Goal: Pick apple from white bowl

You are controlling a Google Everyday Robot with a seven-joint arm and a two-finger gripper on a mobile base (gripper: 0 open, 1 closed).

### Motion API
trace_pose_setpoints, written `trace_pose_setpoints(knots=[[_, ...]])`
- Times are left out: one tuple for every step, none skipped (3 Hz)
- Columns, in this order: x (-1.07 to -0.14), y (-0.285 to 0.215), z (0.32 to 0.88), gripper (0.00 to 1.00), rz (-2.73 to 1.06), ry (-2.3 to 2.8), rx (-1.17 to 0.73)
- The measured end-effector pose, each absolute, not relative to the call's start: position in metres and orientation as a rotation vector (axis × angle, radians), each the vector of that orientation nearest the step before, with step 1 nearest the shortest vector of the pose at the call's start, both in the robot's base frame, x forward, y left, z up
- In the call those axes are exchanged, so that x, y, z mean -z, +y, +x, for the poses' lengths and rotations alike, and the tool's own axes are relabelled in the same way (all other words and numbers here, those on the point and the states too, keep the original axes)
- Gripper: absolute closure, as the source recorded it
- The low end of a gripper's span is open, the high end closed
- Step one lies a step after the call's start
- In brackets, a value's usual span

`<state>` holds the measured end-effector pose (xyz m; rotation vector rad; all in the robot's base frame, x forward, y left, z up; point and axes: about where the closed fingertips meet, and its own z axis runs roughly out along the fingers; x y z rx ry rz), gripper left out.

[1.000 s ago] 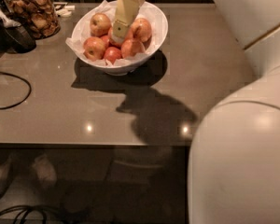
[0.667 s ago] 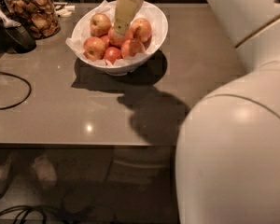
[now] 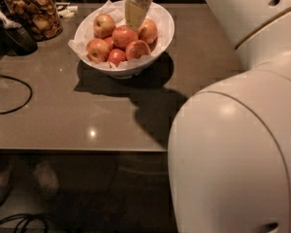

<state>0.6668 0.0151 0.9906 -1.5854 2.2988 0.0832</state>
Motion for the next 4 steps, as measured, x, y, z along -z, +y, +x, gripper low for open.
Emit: trace_pose_setpoints(knots=[[-0.979,0.011,0.673,0.53,-1.565,2.337,-0.094],[-0.97,0.009,0.677,0.42,-1.554,2.363,-0.11],[-0.964,0.008,0.679,0.42,-1.548,2.38,-0.122],[-0.96,0.007,0.679,0.43,-1.544,2.395,-0.133]])
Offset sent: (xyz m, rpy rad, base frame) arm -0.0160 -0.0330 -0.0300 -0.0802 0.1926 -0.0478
